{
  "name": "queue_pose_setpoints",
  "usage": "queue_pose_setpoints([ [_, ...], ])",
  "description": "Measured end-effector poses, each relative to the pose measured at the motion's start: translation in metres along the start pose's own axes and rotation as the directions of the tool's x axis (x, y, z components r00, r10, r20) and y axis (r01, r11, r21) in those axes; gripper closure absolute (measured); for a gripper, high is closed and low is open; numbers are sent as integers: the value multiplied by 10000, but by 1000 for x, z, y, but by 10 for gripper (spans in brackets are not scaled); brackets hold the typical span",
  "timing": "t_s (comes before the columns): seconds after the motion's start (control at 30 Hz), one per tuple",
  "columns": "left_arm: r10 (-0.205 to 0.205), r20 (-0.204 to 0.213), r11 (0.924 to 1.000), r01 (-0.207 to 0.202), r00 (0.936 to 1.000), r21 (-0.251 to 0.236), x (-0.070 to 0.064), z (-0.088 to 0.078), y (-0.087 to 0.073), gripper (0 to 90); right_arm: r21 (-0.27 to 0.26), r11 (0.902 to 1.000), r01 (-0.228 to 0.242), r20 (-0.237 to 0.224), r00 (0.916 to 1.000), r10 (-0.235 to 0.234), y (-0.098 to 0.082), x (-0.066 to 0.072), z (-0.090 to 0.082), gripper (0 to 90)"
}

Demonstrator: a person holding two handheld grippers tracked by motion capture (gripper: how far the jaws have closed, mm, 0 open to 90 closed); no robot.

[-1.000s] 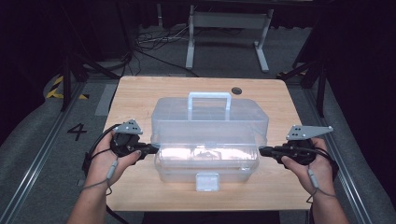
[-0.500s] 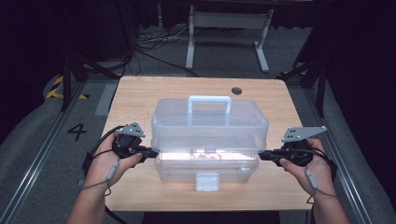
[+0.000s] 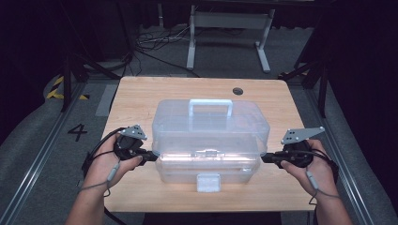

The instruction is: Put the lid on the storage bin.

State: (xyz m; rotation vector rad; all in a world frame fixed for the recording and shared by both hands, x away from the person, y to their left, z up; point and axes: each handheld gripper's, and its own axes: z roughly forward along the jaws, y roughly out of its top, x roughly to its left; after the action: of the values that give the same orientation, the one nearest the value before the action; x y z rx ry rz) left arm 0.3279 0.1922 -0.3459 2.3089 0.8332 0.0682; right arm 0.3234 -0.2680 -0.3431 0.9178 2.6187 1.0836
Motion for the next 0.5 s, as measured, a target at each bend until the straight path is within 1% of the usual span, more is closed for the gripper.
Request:
queue_pose_setpoints([
  [0.23,104,155,9995,-108,9998,295,-1,-1,-2,895,393,9992,100,-80,9999,-97,-1,1,2,900],
  [0.3,51,187,9995,-57,9998,324,-1,-1,-2,895,424,9990,108,-104,9999,-104,-1,1,2,900],
  [0.5,75,355,9983,-95,9993,583,-1,1,-3,893,729,9973,96,-188,9998,-82,-2,0,5,900],
])
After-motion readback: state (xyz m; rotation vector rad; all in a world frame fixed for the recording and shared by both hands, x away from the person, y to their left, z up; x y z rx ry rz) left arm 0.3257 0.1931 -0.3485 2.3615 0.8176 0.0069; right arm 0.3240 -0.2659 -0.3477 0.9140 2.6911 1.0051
